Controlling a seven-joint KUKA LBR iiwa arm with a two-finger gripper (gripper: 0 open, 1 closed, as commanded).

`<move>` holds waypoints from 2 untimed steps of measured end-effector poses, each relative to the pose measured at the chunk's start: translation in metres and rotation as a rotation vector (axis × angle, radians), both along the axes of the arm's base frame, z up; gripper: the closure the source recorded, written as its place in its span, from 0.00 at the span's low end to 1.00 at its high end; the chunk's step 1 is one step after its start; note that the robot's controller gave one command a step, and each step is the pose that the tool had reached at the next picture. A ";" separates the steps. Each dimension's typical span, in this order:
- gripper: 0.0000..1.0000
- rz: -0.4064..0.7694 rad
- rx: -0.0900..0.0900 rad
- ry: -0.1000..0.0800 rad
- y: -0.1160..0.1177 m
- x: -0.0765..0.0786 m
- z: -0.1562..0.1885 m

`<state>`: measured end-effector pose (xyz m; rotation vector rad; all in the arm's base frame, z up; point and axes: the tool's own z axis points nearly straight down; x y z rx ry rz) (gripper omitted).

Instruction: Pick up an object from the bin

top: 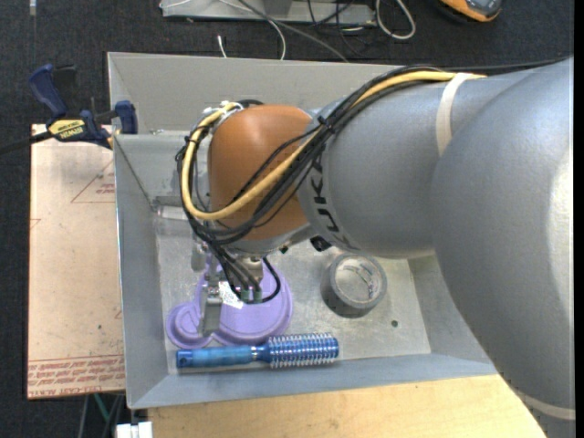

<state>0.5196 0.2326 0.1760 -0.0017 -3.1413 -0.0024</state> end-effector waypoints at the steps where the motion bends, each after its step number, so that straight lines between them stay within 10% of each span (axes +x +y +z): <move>1: 0.00 0.001 0.000 0.000 0.000 0.000 0.000; 2: 0.00 0.211 0.001 -0.002 -0.031 -0.011 -0.080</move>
Offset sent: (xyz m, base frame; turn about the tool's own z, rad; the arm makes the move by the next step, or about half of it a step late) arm -0.0126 -0.0362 -0.0922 -0.2418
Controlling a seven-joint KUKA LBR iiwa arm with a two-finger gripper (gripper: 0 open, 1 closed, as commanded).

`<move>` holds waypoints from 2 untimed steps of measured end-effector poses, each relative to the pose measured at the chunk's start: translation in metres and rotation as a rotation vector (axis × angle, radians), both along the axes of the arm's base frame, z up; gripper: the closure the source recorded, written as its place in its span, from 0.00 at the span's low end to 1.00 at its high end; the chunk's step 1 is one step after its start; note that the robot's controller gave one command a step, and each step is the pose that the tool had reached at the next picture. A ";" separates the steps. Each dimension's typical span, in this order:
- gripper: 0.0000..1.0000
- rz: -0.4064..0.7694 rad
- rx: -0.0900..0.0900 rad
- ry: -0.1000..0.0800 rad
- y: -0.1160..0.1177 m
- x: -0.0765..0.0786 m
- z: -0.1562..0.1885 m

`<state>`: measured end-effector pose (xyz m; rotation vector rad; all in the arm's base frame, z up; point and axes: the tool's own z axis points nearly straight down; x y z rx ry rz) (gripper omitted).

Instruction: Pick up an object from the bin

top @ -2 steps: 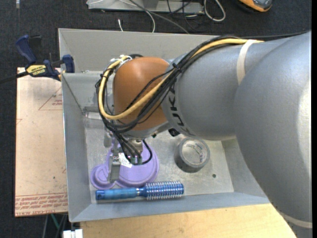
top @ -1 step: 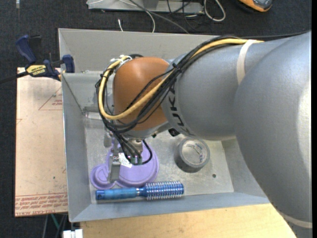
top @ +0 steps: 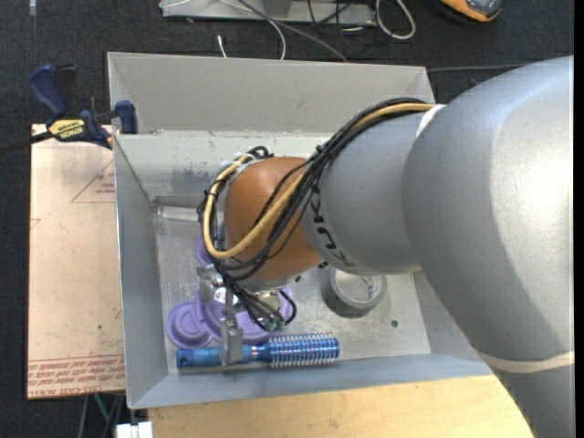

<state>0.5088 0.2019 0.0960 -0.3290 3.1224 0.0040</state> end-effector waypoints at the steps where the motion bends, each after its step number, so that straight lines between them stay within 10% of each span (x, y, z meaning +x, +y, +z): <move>1: 0.00 -0.117 0.004 -0.006 0.030 -0.017 -0.008; 2: 0.00 -0.108 0.004 -0.006 0.029 -0.016 -0.009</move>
Offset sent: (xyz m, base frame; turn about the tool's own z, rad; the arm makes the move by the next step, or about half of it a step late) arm -0.0112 0.0165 -0.0258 -0.0112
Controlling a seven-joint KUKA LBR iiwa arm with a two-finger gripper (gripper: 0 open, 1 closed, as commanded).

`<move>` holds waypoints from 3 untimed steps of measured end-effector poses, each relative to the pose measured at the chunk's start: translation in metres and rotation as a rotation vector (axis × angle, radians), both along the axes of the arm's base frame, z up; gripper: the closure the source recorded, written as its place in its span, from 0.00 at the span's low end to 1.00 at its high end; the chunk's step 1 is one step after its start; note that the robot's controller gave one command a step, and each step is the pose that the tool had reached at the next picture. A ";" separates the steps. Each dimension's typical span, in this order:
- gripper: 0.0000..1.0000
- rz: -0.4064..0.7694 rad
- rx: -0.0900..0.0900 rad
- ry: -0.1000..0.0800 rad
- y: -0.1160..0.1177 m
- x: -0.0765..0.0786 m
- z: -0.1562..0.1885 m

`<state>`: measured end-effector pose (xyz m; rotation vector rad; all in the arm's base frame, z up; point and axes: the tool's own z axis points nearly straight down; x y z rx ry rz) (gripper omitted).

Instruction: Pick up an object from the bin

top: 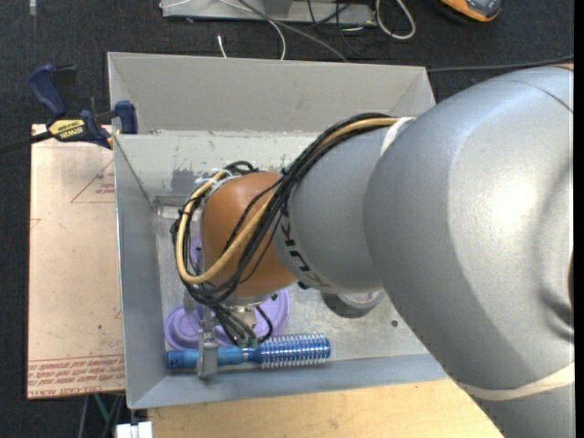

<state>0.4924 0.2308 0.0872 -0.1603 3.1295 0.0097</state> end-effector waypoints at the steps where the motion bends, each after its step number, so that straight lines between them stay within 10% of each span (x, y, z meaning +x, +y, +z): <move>1: 1.00 0.251 0.000 -0.002 -0.047 0.002 -0.017; 3: 1.00 0.250 0.000 -0.002 -0.047 0.002 -0.017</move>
Offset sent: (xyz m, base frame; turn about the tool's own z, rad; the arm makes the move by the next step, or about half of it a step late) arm 0.0000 0.0000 0.0000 0.0000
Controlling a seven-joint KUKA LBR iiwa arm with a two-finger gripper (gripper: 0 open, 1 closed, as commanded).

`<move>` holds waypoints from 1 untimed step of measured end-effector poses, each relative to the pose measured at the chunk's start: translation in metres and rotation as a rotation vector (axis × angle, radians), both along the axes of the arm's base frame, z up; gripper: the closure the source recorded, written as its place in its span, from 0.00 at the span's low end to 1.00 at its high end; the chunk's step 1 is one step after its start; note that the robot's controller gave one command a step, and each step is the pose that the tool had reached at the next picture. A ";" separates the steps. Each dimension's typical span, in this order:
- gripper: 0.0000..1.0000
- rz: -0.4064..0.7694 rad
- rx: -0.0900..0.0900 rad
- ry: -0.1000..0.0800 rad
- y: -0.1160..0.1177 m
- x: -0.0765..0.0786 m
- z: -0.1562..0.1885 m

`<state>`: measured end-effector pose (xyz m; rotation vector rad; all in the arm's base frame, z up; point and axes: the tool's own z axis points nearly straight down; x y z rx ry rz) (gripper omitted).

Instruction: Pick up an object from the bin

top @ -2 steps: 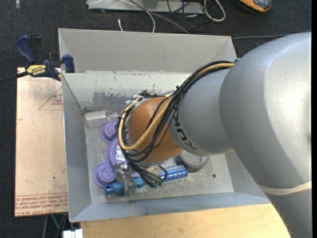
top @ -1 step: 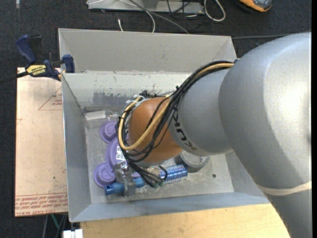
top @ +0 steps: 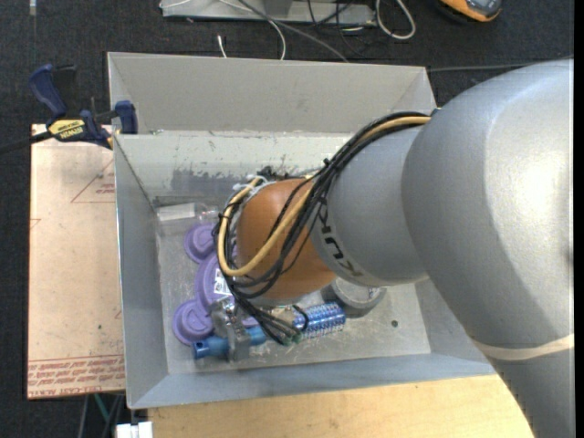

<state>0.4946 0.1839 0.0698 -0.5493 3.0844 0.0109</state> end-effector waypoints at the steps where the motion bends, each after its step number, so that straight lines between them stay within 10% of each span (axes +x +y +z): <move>1: 1.00 0.000 0.000 0.000 0.000 0.000 0.000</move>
Offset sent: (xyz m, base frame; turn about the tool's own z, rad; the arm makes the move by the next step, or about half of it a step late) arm 0.0000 0.0000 0.0000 0.0000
